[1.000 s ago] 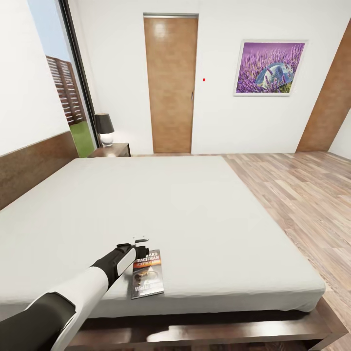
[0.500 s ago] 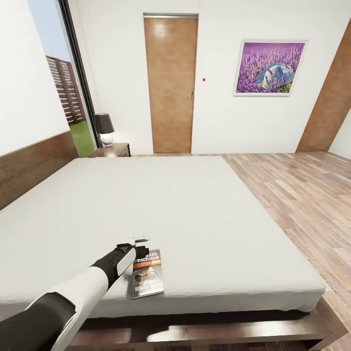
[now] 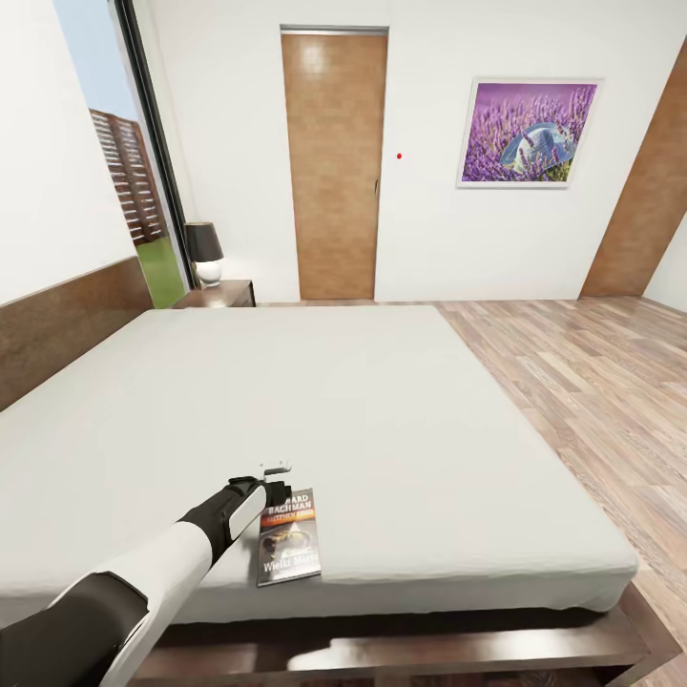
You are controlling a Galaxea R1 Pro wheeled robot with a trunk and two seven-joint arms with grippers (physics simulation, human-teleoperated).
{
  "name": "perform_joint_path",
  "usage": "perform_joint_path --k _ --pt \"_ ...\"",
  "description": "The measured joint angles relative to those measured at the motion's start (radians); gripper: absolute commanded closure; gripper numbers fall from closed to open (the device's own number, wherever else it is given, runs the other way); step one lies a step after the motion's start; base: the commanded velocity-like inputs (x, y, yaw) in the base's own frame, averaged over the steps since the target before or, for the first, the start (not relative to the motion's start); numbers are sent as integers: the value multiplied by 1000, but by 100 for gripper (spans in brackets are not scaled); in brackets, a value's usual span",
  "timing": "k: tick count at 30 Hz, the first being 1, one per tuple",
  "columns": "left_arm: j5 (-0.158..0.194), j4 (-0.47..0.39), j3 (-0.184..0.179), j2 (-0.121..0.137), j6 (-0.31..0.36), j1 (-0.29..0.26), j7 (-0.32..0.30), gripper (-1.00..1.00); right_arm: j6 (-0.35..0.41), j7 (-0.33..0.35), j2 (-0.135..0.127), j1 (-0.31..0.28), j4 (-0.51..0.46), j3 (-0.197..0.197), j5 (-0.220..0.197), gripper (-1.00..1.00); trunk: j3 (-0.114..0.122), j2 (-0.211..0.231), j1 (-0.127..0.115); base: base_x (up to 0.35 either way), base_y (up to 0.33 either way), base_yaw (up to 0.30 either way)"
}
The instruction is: In the bedroom, move the book from the bed onto either nightstand, and place the two sandals side by side next to the bed.
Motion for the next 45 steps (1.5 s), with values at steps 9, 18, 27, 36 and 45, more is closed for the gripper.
perform_joint_path --k 9,18,27,36,45 --pt "-1 0 0 0 -1 0 1 -100 0 0 1 0 0 0 1 -100 0 0 0 71 0 0" --pt "0 -1 -1 0 -1 0 1 -100 0 0 1 0 0 0 1 -100 0 0 0 20 0 0" --pt "0 -1 0 0 -1 0 2 -100 0 0 1 0 0 0 1 -100 0 0 0 4 0 0" --pt "-1 -1 0 0 -2 0 2 -100 0 0 1 0 0 0 1 -100 0 0 0 24 7 0" --pt "-1 -1 -1 0 -2 0 1 -100 0 0 1 0 -1 0 1 -100 0 0 0 37 11 0"
